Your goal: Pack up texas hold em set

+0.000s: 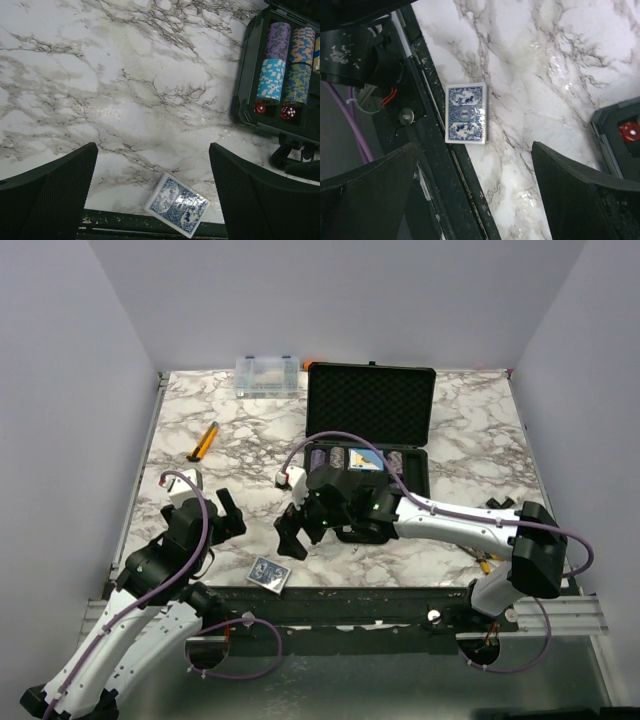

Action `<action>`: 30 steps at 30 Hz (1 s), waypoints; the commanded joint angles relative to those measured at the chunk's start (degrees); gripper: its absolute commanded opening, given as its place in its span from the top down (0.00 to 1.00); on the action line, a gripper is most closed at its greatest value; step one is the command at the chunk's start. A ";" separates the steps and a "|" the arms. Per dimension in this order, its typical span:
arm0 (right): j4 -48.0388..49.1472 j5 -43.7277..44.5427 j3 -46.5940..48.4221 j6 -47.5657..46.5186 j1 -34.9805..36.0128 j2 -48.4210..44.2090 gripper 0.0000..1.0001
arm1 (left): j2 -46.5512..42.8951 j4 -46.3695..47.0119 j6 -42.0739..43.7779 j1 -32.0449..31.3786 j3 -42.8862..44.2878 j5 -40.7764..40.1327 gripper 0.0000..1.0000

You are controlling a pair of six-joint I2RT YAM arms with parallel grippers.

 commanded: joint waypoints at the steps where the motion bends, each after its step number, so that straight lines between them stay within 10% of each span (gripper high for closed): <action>1: 5.62 2.53 -1.60 -3.82 4.51 2.00 0.00 | -0.91 -0.98 -0.54 -0.11 0.76 -1.98 0.08; 30: 6.17 19.45 3.31 -1.24 13.78 18.60 0.00 | -6.64 -5.78 -6.35 -0.06 1.46 -10.12 0.08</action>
